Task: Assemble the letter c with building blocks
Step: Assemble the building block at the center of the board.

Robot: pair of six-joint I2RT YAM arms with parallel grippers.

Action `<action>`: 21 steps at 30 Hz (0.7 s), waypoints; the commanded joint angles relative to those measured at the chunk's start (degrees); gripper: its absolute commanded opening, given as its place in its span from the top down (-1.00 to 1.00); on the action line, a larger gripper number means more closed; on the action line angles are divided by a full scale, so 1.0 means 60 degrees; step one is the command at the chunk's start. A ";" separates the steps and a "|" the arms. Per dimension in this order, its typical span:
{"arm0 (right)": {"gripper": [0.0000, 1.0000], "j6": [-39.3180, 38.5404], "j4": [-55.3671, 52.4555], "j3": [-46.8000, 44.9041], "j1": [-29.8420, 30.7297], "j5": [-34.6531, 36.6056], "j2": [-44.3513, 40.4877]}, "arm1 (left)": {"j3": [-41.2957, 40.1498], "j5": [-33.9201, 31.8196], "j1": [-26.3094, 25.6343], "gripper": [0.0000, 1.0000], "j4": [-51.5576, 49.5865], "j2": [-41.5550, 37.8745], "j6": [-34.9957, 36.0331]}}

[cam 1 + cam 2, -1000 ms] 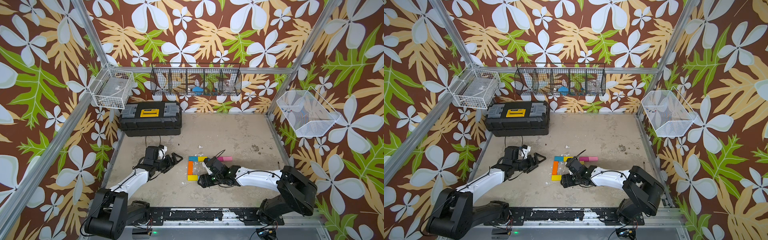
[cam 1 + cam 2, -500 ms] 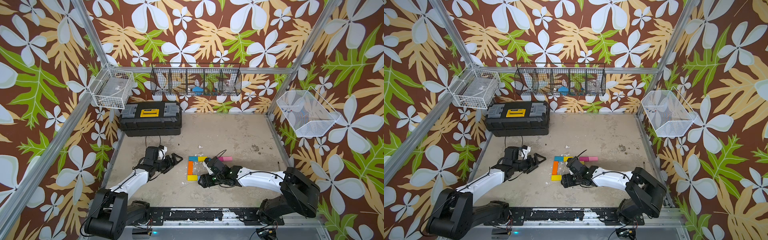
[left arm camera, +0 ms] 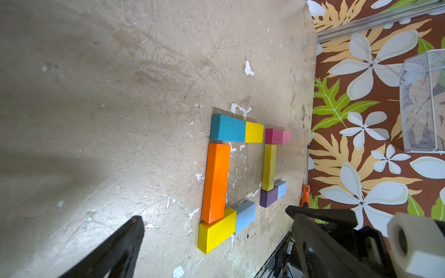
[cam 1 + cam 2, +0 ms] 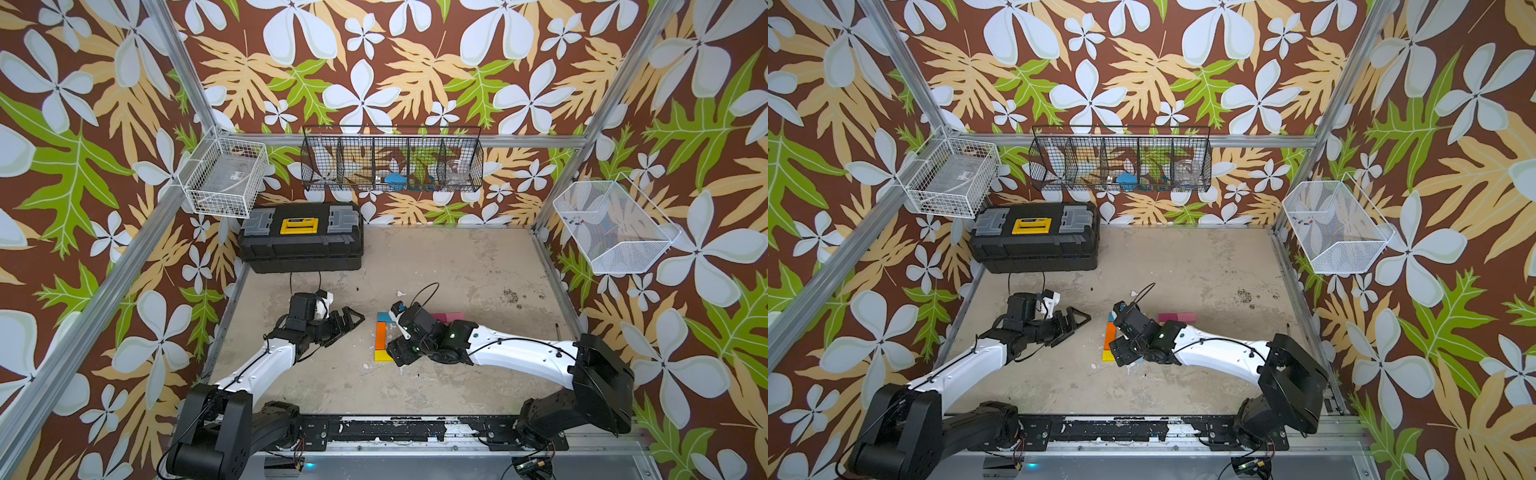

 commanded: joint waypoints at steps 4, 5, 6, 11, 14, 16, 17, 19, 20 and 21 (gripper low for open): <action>-0.71 -0.2220 -0.0505 0.0470 0.0135 0.0865 0.0509 | 0.0723 -0.0477 0.0138 -0.99 -0.0268 0.0447 0.0480; -0.71 -0.2343 -0.0531 0.0517 0.0202 0.0886 0.0582 | 0.0808 -0.0487 0.0196 -0.99 -0.0256 0.0536 0.0499; -0.72 -0.2426 -0.0548 0.0542 0.0267 0.0921 0.0650 | 0.0874 -0.0482 0.0263 -0.99 -0.0250 0.0610 0.0492; -0.73 -0.2692 -0.0734 0.0917 0.0755 0.1291 0.1420 | 0.1196 -0.0477 0.0492 -0.99 -0.0197 0.1056 0.0560; -0.73 -0.2805 -0.0827 0.1109 0.0989 0.1639 0.1903 | 0.1312 -0.0404 0.0643 -0.99 -0.0212 0.1280 0.0644; -0.73 -0.2844 -0.0799 0.1196 0.1041 0.1702 0.2142 | 0.1368 -0.0373 0.0746 -0.99 -0.0212 0.1355 0.0675; -0.72 -0.2844 -0.0827 0.1268 0.1047 0.1759 0.2267 | 0.1396 -0.0353 0.0786 -0.99 -0.0237 0.1381 0.0690; -0.72 -0.2873 -0.0815 0.1371 0.1047 0.1801 0.2427 | 0.1433 -0.0305 0.0884 -0.99 -0.0278 0.1385 0.0736; -0.72 -0.2887 -0.0798 0.1416 0.1045 0.1809 0.2492 | 0.1434 -0.0288 0.0929 -0.99 -0.0292 0.1385 0.0763; -0.72 -0.2902 -0.0784 0.1452 0.1059 0.1800 0.2546 | 0.1443 -0.0274 0.0961 -0.99 -0.0292 0.1398 0.0773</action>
